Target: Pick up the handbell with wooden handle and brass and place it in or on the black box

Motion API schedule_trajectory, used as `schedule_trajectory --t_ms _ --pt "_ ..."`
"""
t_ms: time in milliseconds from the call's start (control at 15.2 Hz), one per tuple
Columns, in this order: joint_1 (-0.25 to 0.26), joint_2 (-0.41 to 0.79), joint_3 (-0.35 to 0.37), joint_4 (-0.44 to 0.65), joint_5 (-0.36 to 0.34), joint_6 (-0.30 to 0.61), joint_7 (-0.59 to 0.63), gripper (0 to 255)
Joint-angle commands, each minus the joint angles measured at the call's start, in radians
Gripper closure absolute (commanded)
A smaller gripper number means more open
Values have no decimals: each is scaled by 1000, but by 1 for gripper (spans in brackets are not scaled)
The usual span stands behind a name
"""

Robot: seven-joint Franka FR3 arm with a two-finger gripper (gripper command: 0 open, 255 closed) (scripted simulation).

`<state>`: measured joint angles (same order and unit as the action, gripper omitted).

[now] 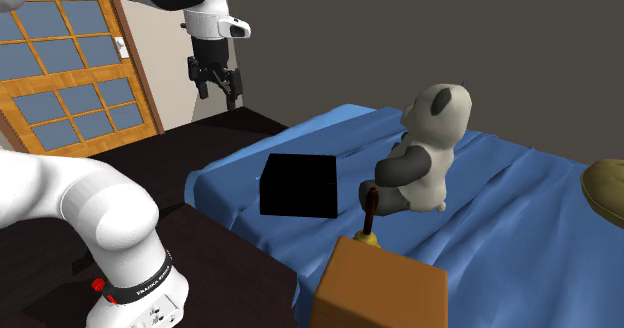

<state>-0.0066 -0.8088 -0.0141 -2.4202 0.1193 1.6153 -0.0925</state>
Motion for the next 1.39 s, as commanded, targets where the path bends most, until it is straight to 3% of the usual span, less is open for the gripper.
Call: schedule_trajectory --t_ms 0,660,1320 --pt "0 0 0 0 0 0 0 0" --pt "-70 142 -184 -36 -150 163 -239 0" --pt "-107 402 -366 53 -223 342 -472 0"
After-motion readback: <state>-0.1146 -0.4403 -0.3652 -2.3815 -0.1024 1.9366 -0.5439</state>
